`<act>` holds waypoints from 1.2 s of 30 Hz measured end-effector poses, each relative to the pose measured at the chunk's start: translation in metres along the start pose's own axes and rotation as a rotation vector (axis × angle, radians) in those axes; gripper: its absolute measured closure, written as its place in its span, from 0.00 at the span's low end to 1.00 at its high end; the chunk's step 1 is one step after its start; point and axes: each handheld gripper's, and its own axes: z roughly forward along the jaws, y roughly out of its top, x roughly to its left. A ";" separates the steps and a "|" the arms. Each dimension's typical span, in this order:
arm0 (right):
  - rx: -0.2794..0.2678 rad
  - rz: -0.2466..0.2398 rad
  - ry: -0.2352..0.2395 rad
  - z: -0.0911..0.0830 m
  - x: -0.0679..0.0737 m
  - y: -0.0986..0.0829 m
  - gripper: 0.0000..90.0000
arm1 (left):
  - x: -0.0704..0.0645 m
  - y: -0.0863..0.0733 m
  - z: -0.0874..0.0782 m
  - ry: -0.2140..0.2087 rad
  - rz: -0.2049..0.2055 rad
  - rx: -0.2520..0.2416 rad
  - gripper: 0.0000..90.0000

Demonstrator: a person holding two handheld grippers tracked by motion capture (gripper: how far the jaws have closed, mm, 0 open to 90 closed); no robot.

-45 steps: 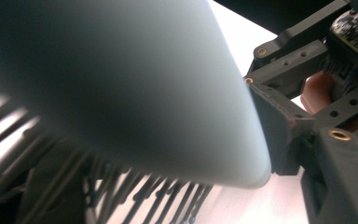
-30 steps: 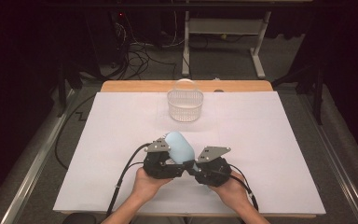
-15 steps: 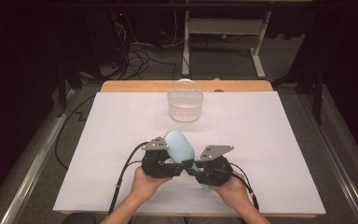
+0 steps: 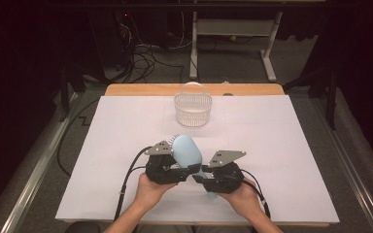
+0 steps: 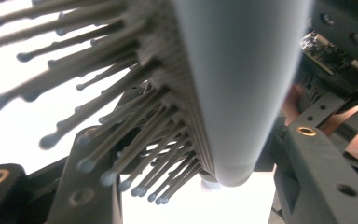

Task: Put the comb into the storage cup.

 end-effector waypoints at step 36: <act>-0.135 0.030 -0.043 -0.027 -0.021 -0.013 0.38 | 0.009 0.004 -0.018 0.035 -0.012 -0.055 0.57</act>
